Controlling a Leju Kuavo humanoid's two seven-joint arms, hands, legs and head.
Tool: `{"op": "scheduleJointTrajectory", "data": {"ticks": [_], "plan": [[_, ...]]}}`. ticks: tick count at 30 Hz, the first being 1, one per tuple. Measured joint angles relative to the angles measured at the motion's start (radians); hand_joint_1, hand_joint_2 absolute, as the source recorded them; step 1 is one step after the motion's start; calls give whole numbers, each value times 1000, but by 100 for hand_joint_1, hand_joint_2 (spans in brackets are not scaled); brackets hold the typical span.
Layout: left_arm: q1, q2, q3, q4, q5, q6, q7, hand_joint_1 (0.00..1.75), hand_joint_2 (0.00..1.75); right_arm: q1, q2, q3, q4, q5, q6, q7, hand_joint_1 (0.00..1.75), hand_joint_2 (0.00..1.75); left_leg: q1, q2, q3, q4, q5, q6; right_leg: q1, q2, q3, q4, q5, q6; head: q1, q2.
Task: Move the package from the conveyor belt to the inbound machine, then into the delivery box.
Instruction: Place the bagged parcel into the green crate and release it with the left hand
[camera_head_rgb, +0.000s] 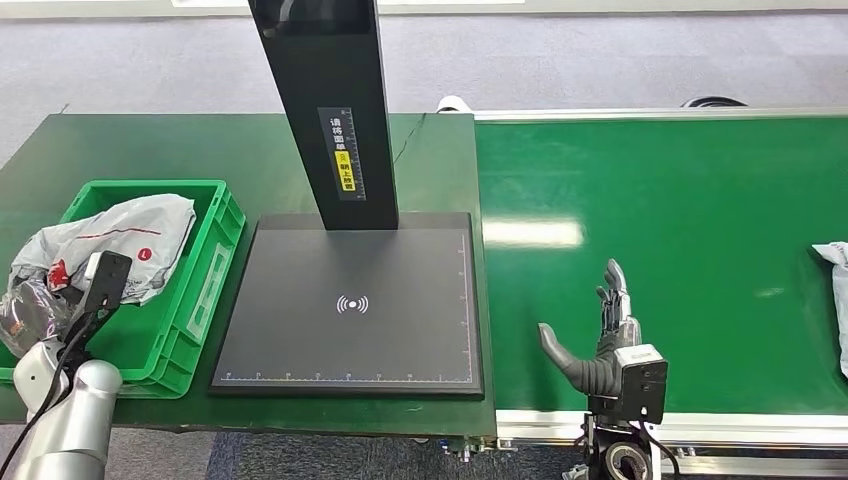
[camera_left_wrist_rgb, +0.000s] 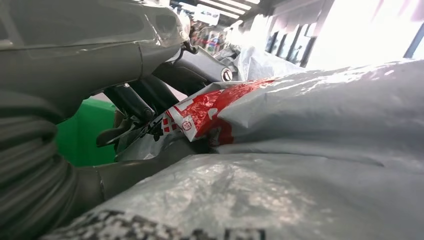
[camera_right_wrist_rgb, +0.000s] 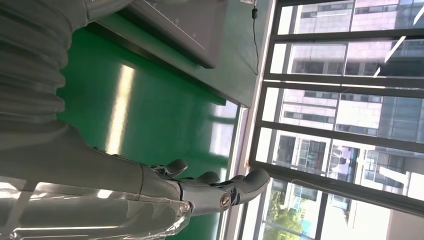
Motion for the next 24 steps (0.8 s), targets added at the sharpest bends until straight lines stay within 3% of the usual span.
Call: {"op": "scheduleJointTrajectory", "data": {"ticks": [2, 6, 24], "plan": [[-16, 5, 13, 32, -15, -9, 15, 175, 175, -1, 1, 0, 4, 0, 1, 0, 0, 175, 0, 0, 4, -2, 0, 0, 0, 0, 3, 0, -1, -1, 0, 0], [-48, 26, 38, 104, -18, -8, 11, 7, 175, -5, 2, 0, 12, 0, 3, 0, 0, 175, 0, 0, 10, -5, 0, -1, 0, 0, 7, 0, -1, -4, 0, 0], [-95, 48, 82, 211, 28, 49, -82, 0, 175, -5, 2, 3, 24, 0, 3, 0, 0, 175, 0, 0, 20, -17, 6, -9, 0, 0, 9, 0, -1, -11, 0, 0]]}}
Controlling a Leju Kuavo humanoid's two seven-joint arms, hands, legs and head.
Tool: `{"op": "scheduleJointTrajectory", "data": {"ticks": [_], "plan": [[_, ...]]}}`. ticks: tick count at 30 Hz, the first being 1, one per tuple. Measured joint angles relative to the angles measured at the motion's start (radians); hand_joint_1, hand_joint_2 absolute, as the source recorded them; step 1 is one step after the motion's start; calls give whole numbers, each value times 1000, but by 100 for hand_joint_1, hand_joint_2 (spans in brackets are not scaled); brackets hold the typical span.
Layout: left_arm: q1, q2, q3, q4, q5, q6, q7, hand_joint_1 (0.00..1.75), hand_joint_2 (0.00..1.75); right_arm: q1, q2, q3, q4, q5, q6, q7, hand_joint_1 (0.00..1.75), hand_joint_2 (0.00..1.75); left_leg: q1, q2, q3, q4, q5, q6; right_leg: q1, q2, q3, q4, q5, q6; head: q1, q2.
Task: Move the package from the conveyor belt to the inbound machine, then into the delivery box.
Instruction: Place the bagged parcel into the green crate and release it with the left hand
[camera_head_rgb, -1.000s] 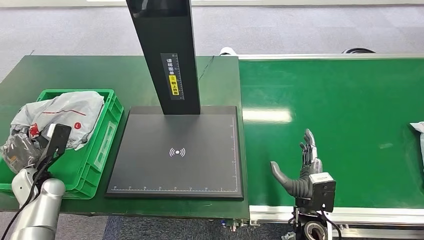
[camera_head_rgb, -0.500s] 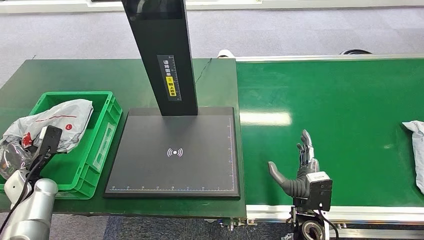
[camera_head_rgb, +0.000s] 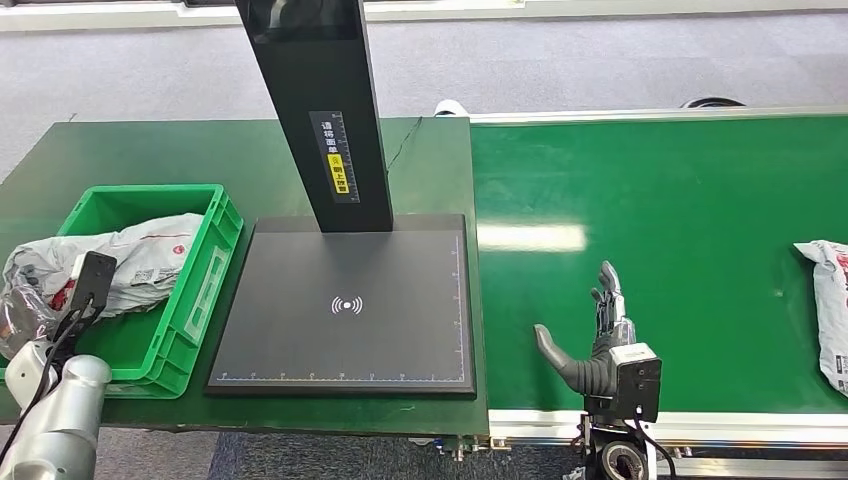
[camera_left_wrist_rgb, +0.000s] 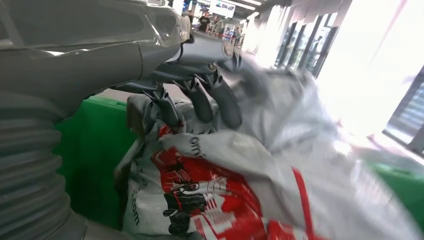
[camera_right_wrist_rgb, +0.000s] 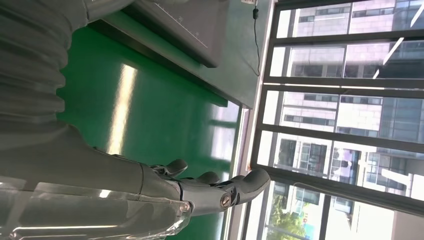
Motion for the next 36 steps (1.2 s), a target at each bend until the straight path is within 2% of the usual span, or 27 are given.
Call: {"op": "scheduleJointTrajectory", "data": {"ticks": [5, 8, 10, 12, 16, 21, 27, 30, 36], "plan": [[13, -9, 0, -25, 80, 82, -106, 0, 175, 0, 0, 0, 0, -3, -6, 1, 0, 175, 0, 0, 0, 0, 0, -1, 0, 0, -1, 0, 0, 0, 0, 0], [42, -29, 0, -96, 231, 137, -265, 0, 175, 0, -2, 0, -1, -11, -12, 4, 0, 175, 0, 0, -2, 0, 1, -2, 0, 0, -3, 0, 0, 0, 0, 0], [63, -48, -2, -160, 379, 145, -395, 0, 175, 0, -2, 0, -1, -18, -16, 5, 0, 175, 0, 0, -4, 1, 1, -2, 0, 0, -4, 0, 0, 0, 0, 0], [82, -66, -4, -218, 490, 147, -481, 0, 175, 0, -3, 0, -1, -23, -18, 5, 0, 175, 0, 0, -6, 2, 1, -2, 0, 0, -5, 0, 0, 0, 0, 0], [106, -89, -9, -293, 541, 147, -548, 0, 175, 0, -4, 0, -1, -26, -20, 4, 0, 175, 0, -1, -10, 3, 1, -2, 0, 0, -8, -1, 0, 0, 0, 0], [134, -135, 21, -396, 593, 147, -738, 0, 175, -1, -7, 2, -1, -37, -25, -7, 0, 175, 0, -1, -12, 3, 0, -2, 0, 0, -9, -1, 0, 1, 0, 0], [187, -179, 16, -545, 735, 137, -783, 0, 175, -15, -14, 6, 7, -48, -31, -15, 0, 175, 0, -1, -12, 3, 0, -2, 0, 0, -10, -1, 0, 0, 0, 0], [218, -188, -33, -615, 862, 28, -746, 0, 175, -21, -19, 9, 11, -54, -37, -20, 0, 175, 0, -1, -12, 3, 0, -2, 0, -1, -10, -1, 0, 1, 0, 0], [278, -198, -164, -735, 1055, -340, -695, 0, 175, -36, -28, 9, 19, -58, -33, -30, 0, 175, 0, -1, -13, 3, 0, -1, -1, -1, -10, -1, 1, 1, 0, 0]]}}
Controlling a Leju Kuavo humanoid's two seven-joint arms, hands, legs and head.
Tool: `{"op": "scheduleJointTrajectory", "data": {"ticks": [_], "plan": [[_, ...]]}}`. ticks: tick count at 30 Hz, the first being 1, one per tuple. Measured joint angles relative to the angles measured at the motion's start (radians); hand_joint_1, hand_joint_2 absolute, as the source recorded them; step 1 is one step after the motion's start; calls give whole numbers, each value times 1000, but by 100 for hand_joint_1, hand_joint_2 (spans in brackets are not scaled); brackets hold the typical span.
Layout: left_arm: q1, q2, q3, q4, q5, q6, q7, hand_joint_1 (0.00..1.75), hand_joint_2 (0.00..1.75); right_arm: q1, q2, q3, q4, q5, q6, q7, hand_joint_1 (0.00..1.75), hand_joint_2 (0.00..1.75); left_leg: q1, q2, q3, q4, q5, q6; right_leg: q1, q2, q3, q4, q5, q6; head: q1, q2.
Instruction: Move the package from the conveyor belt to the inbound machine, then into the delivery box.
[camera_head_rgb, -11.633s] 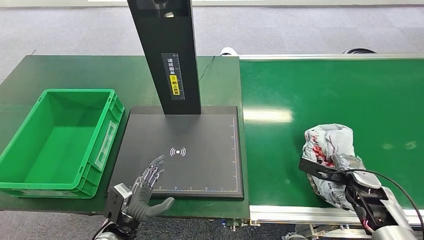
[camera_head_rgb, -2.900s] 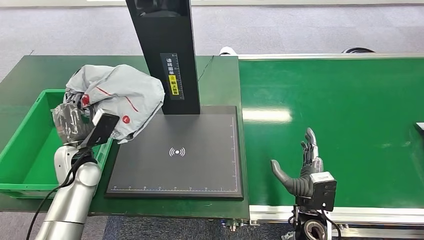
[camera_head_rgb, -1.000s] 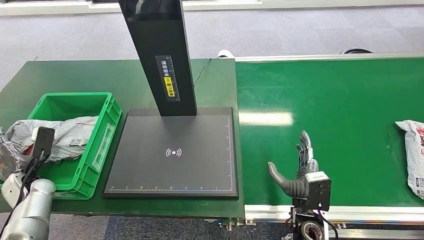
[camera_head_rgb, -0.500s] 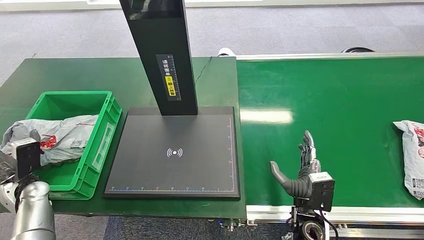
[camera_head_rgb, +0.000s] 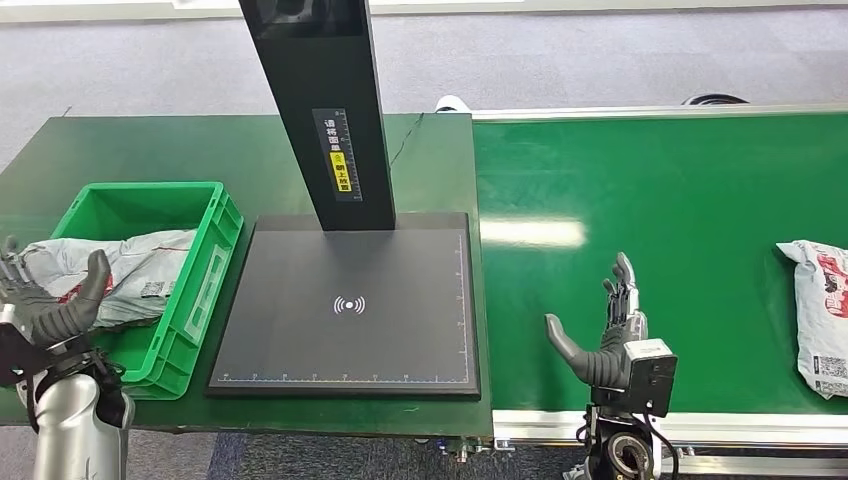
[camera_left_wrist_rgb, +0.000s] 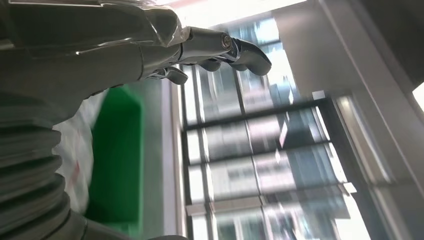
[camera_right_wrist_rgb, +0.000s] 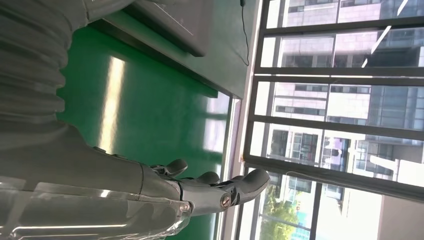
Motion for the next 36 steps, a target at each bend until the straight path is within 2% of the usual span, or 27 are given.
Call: {"op": "scheduleJointTrajectory", "data": {"ticks": [4, 10, 14, 23, 28, 36], "plan": [[51, -12, -74, -76, 45, -149, 9, 0, 175, -13, -4, 4, 9, 1, 9, -2, 0, 175, 0, -1, 0, 0, 0, 0, 0, 0, 0, 0, 0, 0, 0, 0], [113, -34, -183, -139, 4, -270, 33, 0, 175, -24, -6, 18, 13, 13, 25, -3, 0, 175, 0, -1, -1, 0, -1, 1, 0, 0, -1, 0, 0, 0, 0, 0], [148, -54, -257, -155, -17, -297, 40, 0, 175, -28, -6, 25, 13, 23, 36, -2, 0, 175, 0, -1, -1, 0, -1, 1, 0, 0, -1, 0, 0, 0, 0, 0], [195, -79, -339, -146, -4, -402, 64, 0, 175, -24, -1, 40, 13, 72, 63, -5, 0, 175, 0, -1, -1, 0, -1, 1, 0, 0, -1, 0, 0, 0, 0, 0], [195, -104, -396, -74, -2, -433, 91, 0, 175, -24, 9, 70, 12, 96, 84, -11, 0, 175, 0, -1, -1, 1, -1, 1, -1, 0, -1, 0, 0, 0, 0, 0], [177, -134, -433, 54, 5, -420, 128, 0, 175, -23, 13, 97, 7, 105, 90, -11, 0, 175, 0, -1, -1, 1, -1, 1, -1, 0, -1, 0, 0, 0, 0, 0]]}}
